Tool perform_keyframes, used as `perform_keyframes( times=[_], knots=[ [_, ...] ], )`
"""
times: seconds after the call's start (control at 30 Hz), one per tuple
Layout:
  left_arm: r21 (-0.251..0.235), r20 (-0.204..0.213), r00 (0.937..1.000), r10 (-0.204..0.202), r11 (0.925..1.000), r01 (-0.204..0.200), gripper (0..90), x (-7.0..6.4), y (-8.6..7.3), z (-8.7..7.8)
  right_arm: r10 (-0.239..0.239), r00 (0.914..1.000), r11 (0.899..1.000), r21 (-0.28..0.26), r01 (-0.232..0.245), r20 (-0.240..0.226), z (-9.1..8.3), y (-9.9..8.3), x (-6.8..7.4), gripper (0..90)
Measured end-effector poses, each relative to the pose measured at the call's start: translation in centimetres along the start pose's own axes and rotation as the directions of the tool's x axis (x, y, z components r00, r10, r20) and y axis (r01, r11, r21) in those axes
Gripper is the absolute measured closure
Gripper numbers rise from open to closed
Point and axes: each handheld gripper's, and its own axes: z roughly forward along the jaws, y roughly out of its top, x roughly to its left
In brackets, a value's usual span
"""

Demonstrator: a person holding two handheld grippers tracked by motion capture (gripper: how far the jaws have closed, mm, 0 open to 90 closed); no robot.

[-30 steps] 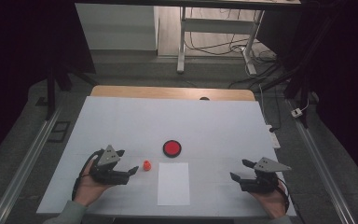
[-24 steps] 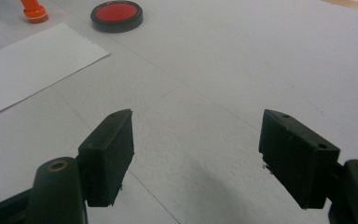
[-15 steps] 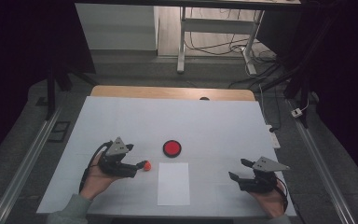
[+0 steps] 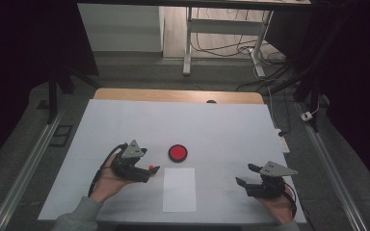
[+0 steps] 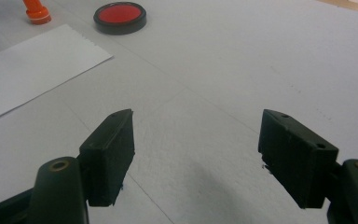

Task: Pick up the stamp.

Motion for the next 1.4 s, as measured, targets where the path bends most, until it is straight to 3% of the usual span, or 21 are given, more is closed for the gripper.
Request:
perform_keyframes(
  times=[0.47,0.6,0.8,1.4],
  knots=[
    [0.083,0.019,0.9993,0.031,0.9960,-0.033,24.9,-0.4,-0.4,1.5,-0.007,1.0000,1.000,0.002,0.007,-0.003,0.2,0.1,0.2,26.6],
    [0.118,-0.005,0.9989,0.046,0.9920,-0.045,26.3,-0.3,-0.7,2.4,-0.003,1.0000,1.000,0.009,0.003,0.000,0.1,0.0,0.2,26.7],
    [0.160,0.002,0.9983,0.059,0.9854,-0.058,34.4,0.3,-1.0,3.5,-0.001,1.0000,1.000,0.017,0.001,0.007,0.0,-0.1,0.1,26.7],
    [0.169,0.051,0.9982,0.034,0.9847,-0.042,60.5,0.8,-1.6,3.9,0.001,0.9999,1.000,0.019,-0.002,0.012,0.1,-0.3,0.0,26.9]
  ],
)
